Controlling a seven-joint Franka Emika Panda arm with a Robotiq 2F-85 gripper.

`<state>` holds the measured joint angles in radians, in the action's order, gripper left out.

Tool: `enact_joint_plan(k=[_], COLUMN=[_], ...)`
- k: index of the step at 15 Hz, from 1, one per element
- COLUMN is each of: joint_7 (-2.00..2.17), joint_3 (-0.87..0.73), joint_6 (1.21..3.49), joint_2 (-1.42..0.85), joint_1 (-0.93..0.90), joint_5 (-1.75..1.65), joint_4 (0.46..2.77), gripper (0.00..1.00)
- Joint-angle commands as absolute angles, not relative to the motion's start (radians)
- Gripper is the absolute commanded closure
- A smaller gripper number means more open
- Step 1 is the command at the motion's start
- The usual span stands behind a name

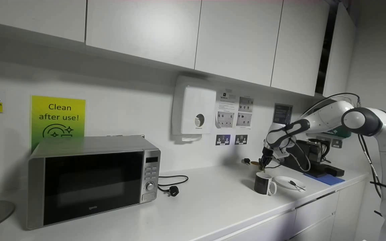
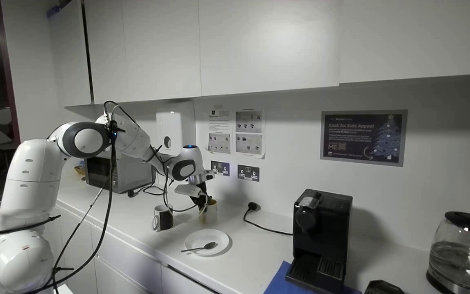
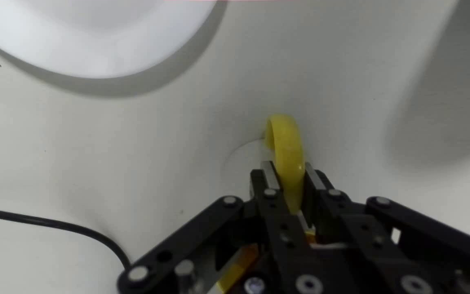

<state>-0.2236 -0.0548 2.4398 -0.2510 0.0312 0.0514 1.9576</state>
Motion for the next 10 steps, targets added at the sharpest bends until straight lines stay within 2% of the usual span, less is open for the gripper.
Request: enact_joint_plan(k=[1,10], joint_7=[-0.170,-0.161], joint_3=[-0.051,-0.033], joint_6=[2.414,2.424], joint_2=[-0.223,-0.117], joint_1=[0.030,0.013], joint_5=[-0.008,-0.076], joint_4=[1.956,2.070], gripper=[0.96,0.96])
